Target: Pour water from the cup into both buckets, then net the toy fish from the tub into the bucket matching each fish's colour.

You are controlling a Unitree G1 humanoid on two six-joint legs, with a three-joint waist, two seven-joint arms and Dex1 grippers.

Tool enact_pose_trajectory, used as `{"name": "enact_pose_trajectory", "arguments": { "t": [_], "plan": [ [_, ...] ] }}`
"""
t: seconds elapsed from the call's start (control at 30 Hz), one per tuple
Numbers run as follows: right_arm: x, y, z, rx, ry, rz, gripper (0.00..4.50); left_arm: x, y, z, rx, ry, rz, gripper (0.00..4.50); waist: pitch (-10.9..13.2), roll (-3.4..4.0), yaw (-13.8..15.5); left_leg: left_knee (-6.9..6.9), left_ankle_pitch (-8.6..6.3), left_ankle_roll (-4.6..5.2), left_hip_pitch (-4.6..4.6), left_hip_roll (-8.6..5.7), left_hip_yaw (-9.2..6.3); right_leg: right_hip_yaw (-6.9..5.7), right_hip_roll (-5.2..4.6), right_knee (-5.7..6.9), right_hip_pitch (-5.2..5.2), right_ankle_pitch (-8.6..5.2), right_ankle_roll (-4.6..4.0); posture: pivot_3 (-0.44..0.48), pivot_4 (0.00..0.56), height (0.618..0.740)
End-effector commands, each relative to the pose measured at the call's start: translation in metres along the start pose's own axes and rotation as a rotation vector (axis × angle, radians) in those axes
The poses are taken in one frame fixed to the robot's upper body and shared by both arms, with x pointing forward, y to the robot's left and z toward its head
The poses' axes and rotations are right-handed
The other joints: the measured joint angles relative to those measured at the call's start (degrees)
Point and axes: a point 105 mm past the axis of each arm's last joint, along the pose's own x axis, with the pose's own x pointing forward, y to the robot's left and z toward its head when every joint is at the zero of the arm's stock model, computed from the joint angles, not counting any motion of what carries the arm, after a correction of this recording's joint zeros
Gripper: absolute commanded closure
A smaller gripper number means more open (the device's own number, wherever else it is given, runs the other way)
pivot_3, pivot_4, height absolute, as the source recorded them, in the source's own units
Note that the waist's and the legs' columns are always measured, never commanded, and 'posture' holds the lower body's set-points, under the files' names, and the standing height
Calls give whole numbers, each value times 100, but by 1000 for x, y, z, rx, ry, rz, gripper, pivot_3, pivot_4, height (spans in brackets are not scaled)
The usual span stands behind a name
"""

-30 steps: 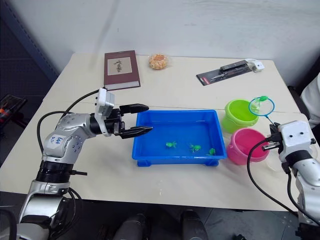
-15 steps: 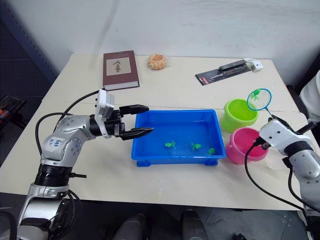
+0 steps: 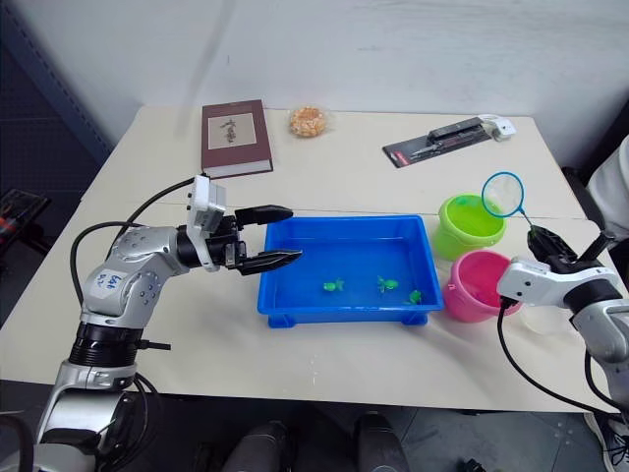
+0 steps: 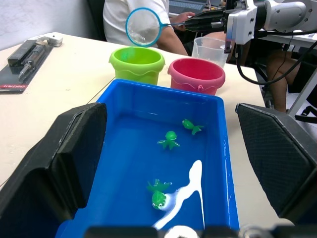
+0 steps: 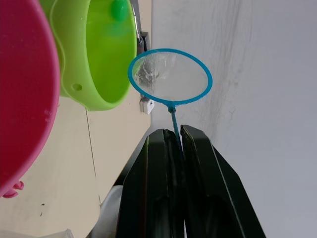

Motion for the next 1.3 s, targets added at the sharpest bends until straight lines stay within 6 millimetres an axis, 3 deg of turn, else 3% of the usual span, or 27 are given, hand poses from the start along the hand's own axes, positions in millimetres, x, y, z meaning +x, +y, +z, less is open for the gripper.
{"name": "enact_pose_trajectory", "arguments": {
  "t": [0.03, 0.1, 0.2, 0.4, 0.53, 0.67, 0.77, 0.87, 1.0, 1.3],
  "plan": [
    [0, -12, -4, -24, 8, -42, 4500, 0, -3, 12, 39, -44, -6, 42, 0, 0, 0, 0, 0, 0, 1, 0, 0, 1, 0, 0, 0, 0, 0, 0, 150, 740],
    [-2, -19, -5, 43, 10, -81, 4500, 0, -3, 12, 39, -47, -3, 42, 0, 0, -2, 0, 0, 0, 1, 1, 0, 9, 1, 0, 0, 0, 0, 0, 150, 740],
    [-6, -43, 3, 295, -50, -176, 4500, -3, -3, 12, 38, -52, 7, 42, 0, 0, -9, -1, 0, 0, 3, 3, 1, 26, 3, 0, 1, 0, 0, 0, 150, 740],
    [-17, -60, 50, 637, -327, 43, 4500, -19, -2, 7, 37, -37, 23, 42, 0, 0, -4, -2, 0, 0, 15, 7, 10, 50, 6, 5, 6, 0, 0, 0, 150, 740],
    [-32, -58, 90, 732, -474, 297, 4500, -30, -2, 0, 35, 1, 26, 42, 1, 1, -2, -4, -2, 1, 15, 11, 5, 57, 1, 1, 8, 0, 0, 0, 150, 740],
    [-40, -39, 117, 1100, -420, 615, 4500, -32, -2, -3, 35, 13, 28, 42, 2, -1, 21, 2, -4, 6, 14, 9, -1, 55, -15, -1, 14, 0, 0, 0, 150, 740],
    [-43, -25, 126, 1198, -306, 748, 4500, -31, -3, -3, 35, 10, 27, 42, 2, -1, 40, 2, -4, 5, 10, 10, -15, 48, -33, -8, 15, 0, 0, 0, 150, 740],
    [-44, -12, 128, 1216, -199, 831, 4500, -31, -4, -4, 34, 9, 27, 42, 2, -1, 74, 0, -5, 5, 7, 9, -17, 45, -34, -39, 13, 0, 0, 0, 150, 740],
    [-32, -12, 124, 1032, -172, 773, 4500, -32, -4, -6, 35, 9, 34, 42, 2, 0, 95, -1, -5, 5, 3, 7, -14, 46, -34, -42, 7, 0, 0, 0, 150, 740],
    [-18, -20, 135, 887, -282, 786, 4500, -33, -6, -8, 39, 7, 41, 42, 2, -1, 129, -2, -6, 6, -3, 6, -12, 46, -32, -45, 0, 0, 0, 0, 150, 740]
  ]
}}
